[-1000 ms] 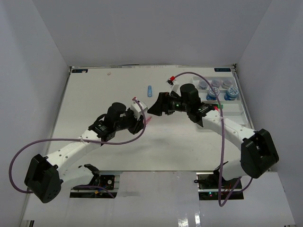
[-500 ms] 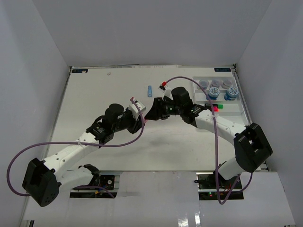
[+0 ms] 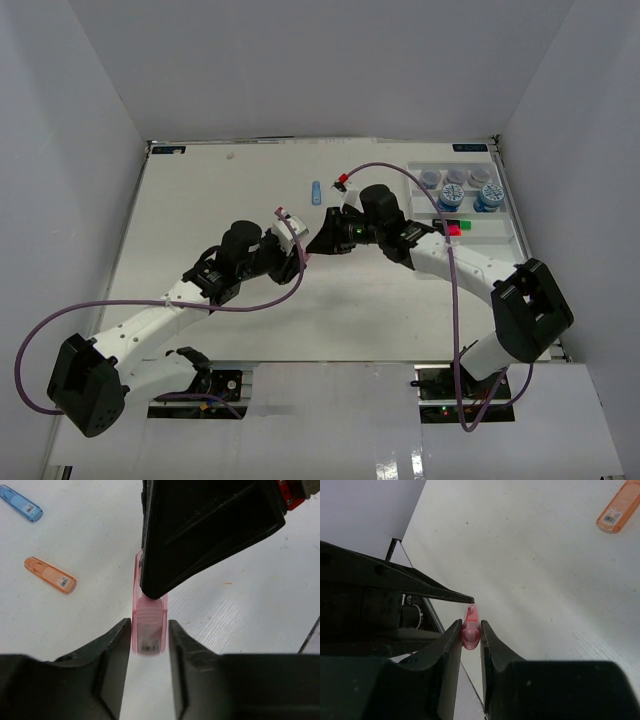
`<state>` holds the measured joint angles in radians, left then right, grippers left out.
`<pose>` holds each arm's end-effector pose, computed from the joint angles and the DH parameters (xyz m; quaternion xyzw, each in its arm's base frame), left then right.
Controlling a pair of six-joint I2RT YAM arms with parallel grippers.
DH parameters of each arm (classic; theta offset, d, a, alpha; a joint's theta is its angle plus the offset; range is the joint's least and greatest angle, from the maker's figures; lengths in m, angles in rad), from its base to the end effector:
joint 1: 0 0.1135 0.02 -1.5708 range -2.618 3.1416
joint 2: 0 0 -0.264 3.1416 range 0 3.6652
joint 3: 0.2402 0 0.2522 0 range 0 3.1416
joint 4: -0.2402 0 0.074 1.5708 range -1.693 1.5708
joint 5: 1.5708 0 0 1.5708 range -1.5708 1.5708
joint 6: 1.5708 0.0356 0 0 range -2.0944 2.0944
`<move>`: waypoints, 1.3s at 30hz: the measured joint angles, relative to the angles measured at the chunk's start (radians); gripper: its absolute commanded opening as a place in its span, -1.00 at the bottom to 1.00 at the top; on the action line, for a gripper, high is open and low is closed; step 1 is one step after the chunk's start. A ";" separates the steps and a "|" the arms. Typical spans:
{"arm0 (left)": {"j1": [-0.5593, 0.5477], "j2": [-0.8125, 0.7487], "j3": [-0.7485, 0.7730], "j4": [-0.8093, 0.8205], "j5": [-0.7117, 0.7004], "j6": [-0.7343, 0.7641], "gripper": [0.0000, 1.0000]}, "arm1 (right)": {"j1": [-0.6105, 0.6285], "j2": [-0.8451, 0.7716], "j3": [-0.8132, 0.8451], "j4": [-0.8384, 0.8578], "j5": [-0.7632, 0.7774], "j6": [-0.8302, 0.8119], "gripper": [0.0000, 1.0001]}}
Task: Sort the stationery into containers
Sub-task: Pick up the pen from the center of the board, then place the pen in the storage box.
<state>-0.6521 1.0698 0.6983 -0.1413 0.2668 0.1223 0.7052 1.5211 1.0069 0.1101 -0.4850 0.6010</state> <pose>0.1832 -0.1517 0.2589 0.3852 0.7670 -0.2418 0.4527 0.2532 0.2373 0.2675 -0.1743 0.8022 0.4841 0.3029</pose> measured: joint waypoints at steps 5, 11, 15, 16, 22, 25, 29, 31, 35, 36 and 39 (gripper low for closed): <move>-0.002 0.000 0.000 0.008 -0.021 -0.010 0.81 | -0.033 -0.027 -0.031 -0.003 0.027 -0.021 -0.74; -0.003 0.002 0.000 0.014 -0.093 -0.038 0.96 | -0.219 -0.156 -0.170 -0.040 0.058 -0.044 -0.75; -0.004 0.020 0.000 0.014 -0.161 -0.064 0.96 | -0.414 -0.266 -0.246 -0.103 0.097 -0.089 -0.72; -0.004 0.029 0.000 0.014 -0.181 -0.072 0.96 | -0.464 -0.291 -0.255 -0.134 0.114 -0.105 -0.71; -0.004 0.084 0.002 0.000 -0.299 -0.136 0.96 | -0.740 -0.372 -0.265 -0.252 0.199 -0.193 -0.67; -0.004 0.101 0.005 -0.014 -0.352 -0.163 0.96 | -0.847 -0.366 -0.271 -0.283 0.203 -0.225 -0.63; -0.004 0.126 0.016 -0.029 -0.396 -0.192 0.96 | -0.904 -0.319 -0.279 -0.299 0.176 -0.247 -0.55; -0.004 0.140 0.024 -0.035 -0.412 -0.204 0.96 | -0.913 -0.287 -0.279 -0.303 0.166 -0.253 -0.50; -0.004 0.167 0.037 -0.047 -0.434 -0.225 0.96 | -0.915 -0.228 -0.280 -0.305 0.159 -0.264 -0.25; -0.004 0.171 0.038 -0.047 -0.436 -0.229 0.96 | -0.915 -0.215 -0.280 -0.307 0.156 -0.268 -0.16; -0.004 0.178 0.038 -0.053 -0.436 -0.247 0.96 | -0.916 -0.197 -0.280 -0.320 0.161 -0.269 0.18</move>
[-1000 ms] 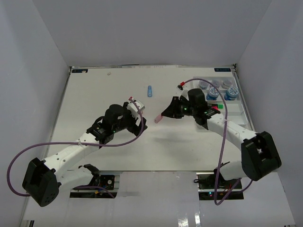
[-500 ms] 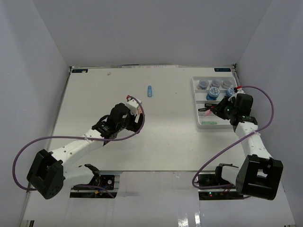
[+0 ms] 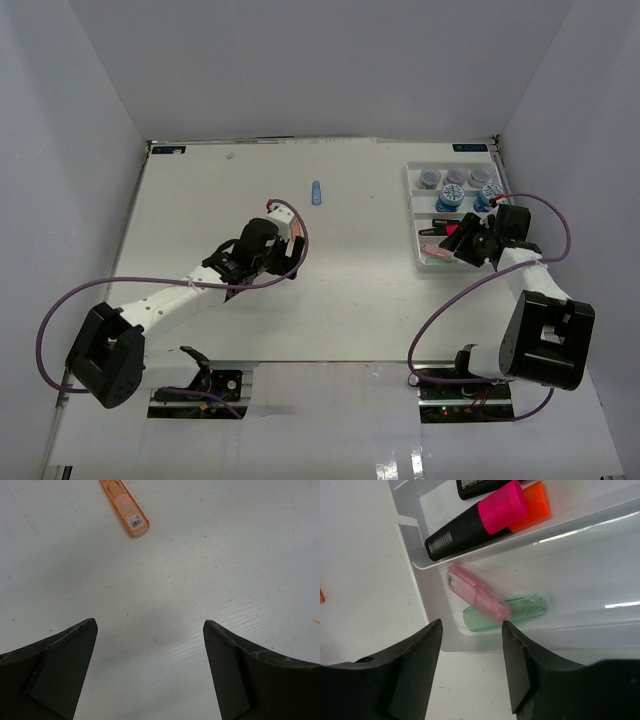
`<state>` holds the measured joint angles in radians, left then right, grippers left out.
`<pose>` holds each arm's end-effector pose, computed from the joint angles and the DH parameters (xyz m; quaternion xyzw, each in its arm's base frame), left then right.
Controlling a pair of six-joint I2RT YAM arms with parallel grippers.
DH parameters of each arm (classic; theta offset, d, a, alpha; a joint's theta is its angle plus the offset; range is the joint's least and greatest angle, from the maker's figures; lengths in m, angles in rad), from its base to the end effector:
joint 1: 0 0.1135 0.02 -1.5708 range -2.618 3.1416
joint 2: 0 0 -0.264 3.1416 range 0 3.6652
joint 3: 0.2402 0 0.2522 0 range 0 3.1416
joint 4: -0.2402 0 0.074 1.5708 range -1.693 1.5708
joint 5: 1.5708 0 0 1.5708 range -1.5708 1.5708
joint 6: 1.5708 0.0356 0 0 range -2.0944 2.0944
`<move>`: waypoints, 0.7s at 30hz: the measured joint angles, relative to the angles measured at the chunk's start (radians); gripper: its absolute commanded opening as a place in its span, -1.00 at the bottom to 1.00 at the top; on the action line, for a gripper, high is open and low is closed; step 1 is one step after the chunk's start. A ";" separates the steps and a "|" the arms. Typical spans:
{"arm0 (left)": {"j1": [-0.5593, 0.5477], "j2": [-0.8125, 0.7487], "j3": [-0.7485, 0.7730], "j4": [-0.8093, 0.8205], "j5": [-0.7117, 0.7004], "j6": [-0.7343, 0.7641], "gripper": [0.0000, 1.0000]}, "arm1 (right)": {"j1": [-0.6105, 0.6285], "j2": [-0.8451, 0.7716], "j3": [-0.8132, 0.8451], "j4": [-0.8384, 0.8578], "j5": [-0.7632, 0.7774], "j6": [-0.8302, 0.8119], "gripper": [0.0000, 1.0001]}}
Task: Sort the stationery into containers
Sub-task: Place the pen in the storage box, then pick up the pen from the center of the board.
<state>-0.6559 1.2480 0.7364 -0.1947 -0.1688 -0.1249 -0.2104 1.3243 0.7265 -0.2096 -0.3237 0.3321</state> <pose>0.2115 -0.1552 0.2255 0.2033 0.8824 -0.0881 0.4151 0.2628 -0.0446 0.2034 0.1876 0.8985 0.1716 0.3579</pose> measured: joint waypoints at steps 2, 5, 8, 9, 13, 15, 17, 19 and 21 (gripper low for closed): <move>0.000 0.006 0.000 -0.002 0.000 -0.015 0.96 | 0.000 -0.001 0.000 -0.010 0.017 -0.001 0.35; 0.000 0.017 0.001 -0.005 0.000 -0.050 0.96 | 0.000 -0.013 0.001 -0.035 0.061 -0.003 0.48; 0.000 0.039 0.015 -0.009 0.000 -0.103 0.96 | -0.001 -0.053 0.005 -0.063 0.101 -0.005 0.54; 0.000 0.051 0.026 -0.009 -0.002 -0.129 0.96 | -0.001 -0.078 0.006 -0.073 0.113 -0.006 0.57; 0.000 0.121 0.095 -0.014 -0.036 -0.243 0.96 | -0.003 -0.219 0.014 -0.080 0.113 -0.011 0.75; 0.000 0.171 0.138 -0.024 -0.064 -0.299 0.96 | -0.003 -0.306 0.015 -0.070 0.108 -0.009 0.76; 0.000 0.238 0.195 -0.039 -0.103 -0.357 0.96 | -0.003 -0.409 0.003 -0.032 0.098 0.000 0.82; 0.000 0.306 0.246 -0.050 -0.146 -0.401 0.96 | -0.003 -0.486 -0.014 0.011 0.083 0.008 0.86; 0.002 0.376 0.294 -0.063 -0.185 -0.434 0.96 | 0.001 -0.523 -0.023 0.045 0.063 0.016 0.88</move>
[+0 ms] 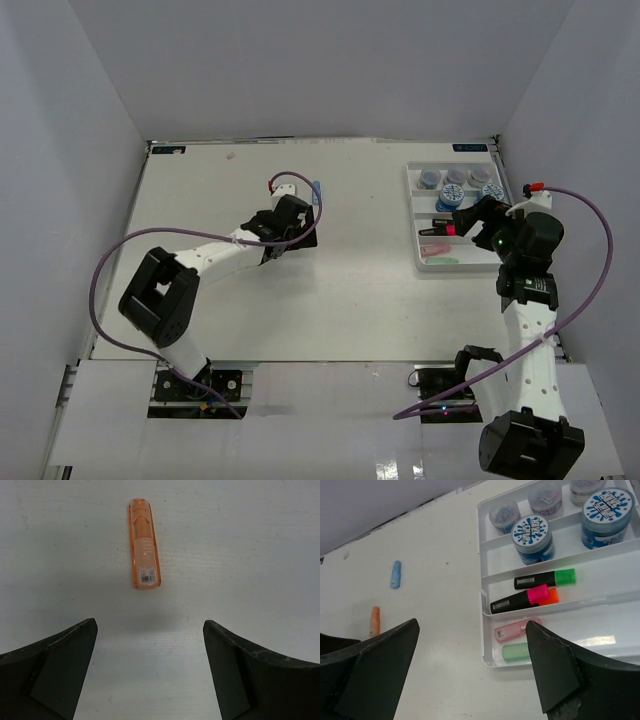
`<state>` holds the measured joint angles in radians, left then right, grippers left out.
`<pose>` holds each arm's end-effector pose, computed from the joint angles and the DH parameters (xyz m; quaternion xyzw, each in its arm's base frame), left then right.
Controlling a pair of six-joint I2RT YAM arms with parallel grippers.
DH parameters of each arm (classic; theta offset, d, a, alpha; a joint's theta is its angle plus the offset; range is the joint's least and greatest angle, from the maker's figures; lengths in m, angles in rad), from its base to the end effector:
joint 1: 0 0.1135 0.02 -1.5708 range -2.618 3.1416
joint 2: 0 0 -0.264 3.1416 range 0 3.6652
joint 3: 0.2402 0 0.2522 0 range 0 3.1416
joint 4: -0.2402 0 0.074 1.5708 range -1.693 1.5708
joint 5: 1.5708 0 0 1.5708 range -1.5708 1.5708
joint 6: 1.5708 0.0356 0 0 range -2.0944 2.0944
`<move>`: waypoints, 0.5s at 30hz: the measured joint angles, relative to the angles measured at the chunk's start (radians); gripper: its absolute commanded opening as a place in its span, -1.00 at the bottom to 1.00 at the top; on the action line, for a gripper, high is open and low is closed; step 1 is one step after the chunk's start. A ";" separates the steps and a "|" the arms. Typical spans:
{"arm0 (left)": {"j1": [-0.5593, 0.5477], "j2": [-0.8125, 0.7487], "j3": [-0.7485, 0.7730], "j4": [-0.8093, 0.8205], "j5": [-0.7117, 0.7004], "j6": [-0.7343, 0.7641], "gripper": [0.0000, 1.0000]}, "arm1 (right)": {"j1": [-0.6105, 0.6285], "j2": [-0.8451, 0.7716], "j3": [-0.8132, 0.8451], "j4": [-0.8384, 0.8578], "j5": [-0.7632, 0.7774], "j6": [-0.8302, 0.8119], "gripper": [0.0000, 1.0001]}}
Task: Sort the stationery into containers
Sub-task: Pick up the pen from the center of the board.
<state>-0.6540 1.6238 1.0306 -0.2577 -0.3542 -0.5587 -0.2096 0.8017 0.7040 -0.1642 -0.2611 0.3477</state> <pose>0.2785 -0.1979 0.2092 -0.0181 0.9232 -0.0621 0.3789 0.1885 -0.0307 0.3109 0.1402 0.7781 0.1447 0.5950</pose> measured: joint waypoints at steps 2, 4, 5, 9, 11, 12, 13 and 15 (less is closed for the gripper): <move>0.007 0.062 0.042 -0.017 -0.028 -0.025 0.96 | 0.008 -0.002 -0.013 0.036 -0.021 0.014 0.96; 0.016 0.114 0.080 -0.031 -0.038 -0.036 0.96 | 0.020 0.006 -0.035 0.052 -0.036 0.020 0.91; 0.022 0.137 0.097 -0.034 -0.042 -0.042 0.96 | 0.029 0.009 -0.047 0.052 -0.041 0.022 0.84; 0.057 0.220 0.164 -0.057 -0.048 -0.053 0.95 | 0.063 0.008 -0.056 0.055 -0.054 0.018 0.80; 0.072 0.254 0.197 -0.062 -0.046 -0.052 0.91 | 0.078 0.002 -0.056 0.064 -0.064 0.011 0.80; 0.080 0.274 0.215 -0.064 -0.044 -0.051 0.88 | 0.084 -0.002 -0.056 0.067 -0.071 0.009 0.80; 0.087 0.294 0.230 -0.064 -0.040 -0.049 0.86 | 0.089 -0.007 -0.056 0.071 -0.077 0.007 0.80; 0.097 0.327 0.255 -0.071 -0.033 -0.042 0.78 | 0.099 -0.015 -0.056 0.076 -0.087 -0.001 0.80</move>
<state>-0.5571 1.9503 1.2854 -0.3290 -0.3874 -0.6006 -0.1104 0.7868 0.6483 -0.0879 -0.3481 0.3470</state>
